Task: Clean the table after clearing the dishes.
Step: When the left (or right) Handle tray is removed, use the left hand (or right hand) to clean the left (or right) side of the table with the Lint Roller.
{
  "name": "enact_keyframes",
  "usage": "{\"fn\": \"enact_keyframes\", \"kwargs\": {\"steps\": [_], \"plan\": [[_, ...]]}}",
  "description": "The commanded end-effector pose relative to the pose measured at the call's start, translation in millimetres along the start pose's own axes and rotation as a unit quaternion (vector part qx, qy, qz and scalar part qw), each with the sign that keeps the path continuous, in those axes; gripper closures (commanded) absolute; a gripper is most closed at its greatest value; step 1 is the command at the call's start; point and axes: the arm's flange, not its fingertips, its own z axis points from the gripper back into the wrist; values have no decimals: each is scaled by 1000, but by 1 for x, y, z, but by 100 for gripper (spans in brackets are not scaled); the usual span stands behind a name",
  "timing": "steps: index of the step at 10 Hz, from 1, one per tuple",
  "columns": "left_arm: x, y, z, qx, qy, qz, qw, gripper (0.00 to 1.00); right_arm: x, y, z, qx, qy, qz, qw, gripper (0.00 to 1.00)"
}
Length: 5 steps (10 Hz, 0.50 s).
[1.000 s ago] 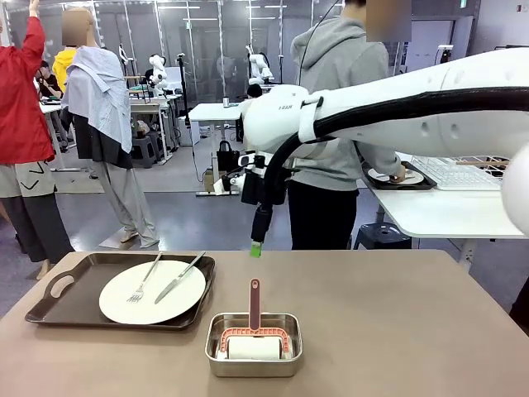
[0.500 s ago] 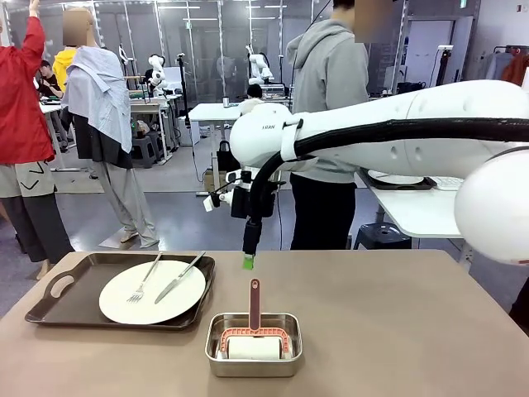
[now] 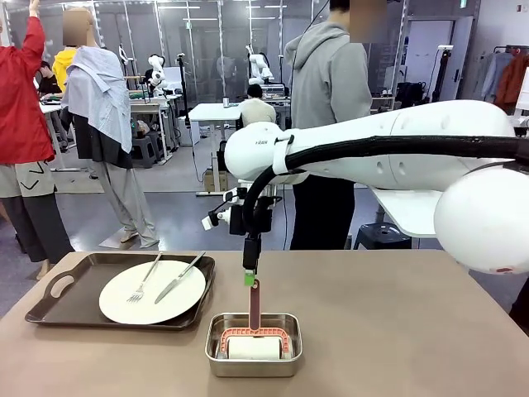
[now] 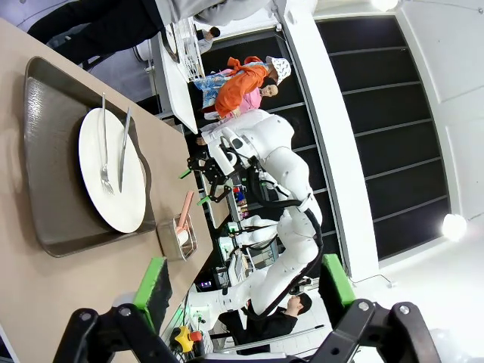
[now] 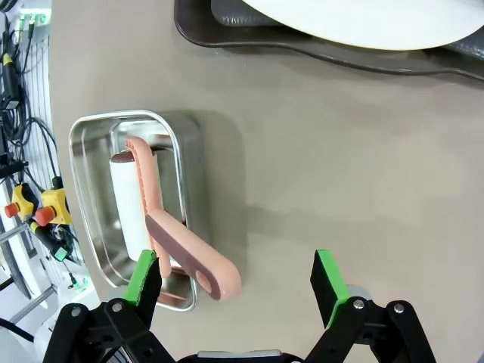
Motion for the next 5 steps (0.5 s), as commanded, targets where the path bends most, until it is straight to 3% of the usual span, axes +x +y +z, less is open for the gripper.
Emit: {"fn": "enact_keyframes", "kwargs": {"steps": [1, 5], "plan": [[-2, -1, 3, 7, 1, 4, 1000, 0, 11, -6, 1, 19, 0, 3, 1000, 0], [-2, -1, 3, 7, 1, 4, 1000, 0, 16, -1, -13, 65, 49, 23, 996, 0]]}}
